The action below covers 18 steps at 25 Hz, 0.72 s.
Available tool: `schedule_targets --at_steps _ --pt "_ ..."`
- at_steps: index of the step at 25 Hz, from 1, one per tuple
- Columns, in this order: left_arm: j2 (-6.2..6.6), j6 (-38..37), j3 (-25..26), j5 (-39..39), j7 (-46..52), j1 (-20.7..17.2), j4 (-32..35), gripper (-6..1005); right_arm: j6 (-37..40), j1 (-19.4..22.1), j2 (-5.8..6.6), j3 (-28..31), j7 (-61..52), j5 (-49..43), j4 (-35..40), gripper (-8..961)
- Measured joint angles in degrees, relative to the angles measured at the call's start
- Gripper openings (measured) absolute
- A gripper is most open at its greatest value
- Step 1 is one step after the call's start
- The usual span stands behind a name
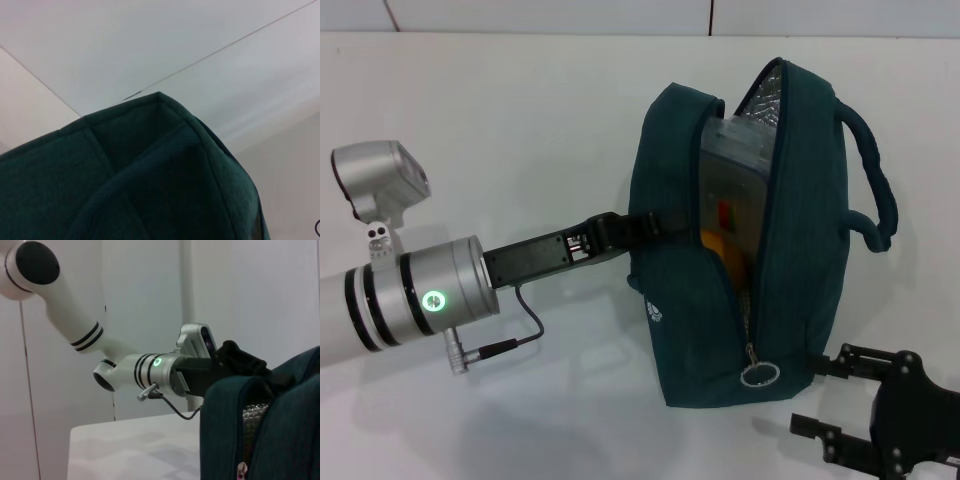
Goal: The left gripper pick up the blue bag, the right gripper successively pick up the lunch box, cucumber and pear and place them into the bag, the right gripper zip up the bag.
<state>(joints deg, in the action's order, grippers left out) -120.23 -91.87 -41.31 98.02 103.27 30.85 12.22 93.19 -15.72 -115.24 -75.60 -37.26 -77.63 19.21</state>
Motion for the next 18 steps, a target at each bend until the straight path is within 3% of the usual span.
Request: schedule_targets --at_steps 18 --pt "0.00 0.1 0.0 0.0 0.0 0.3 0.0 48 -1.6 -3.0 -0.74 -1.0 -0.1 1.3 -2.1 547"
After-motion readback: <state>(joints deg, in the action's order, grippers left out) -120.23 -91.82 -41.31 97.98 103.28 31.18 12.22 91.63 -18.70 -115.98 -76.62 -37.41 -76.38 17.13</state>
